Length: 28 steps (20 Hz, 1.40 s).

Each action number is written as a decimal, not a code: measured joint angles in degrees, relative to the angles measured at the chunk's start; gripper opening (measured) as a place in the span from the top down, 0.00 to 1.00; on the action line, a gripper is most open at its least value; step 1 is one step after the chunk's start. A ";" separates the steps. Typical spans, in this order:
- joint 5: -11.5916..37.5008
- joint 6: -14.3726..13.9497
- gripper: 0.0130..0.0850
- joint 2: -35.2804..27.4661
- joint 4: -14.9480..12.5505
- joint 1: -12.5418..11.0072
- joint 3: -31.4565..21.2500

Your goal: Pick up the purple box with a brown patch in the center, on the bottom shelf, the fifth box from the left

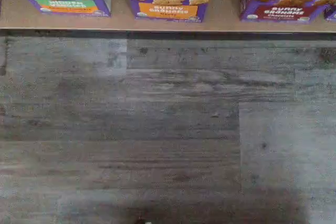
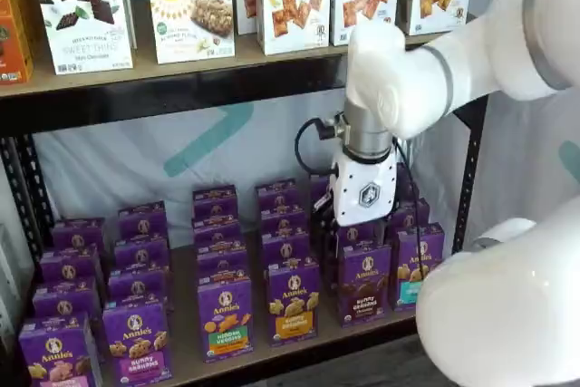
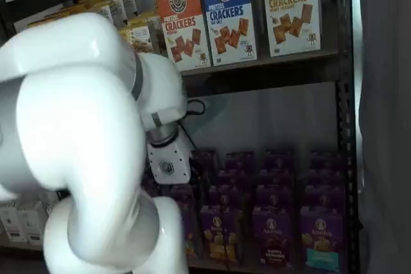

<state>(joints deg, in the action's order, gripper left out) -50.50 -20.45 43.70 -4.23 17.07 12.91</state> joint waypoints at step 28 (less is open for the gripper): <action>31.24 0.68 0.00 -41.57 -9.23 -10.44 10.44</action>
<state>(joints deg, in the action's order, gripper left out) -19.26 -19.77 2.13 -13.46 6.62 23.34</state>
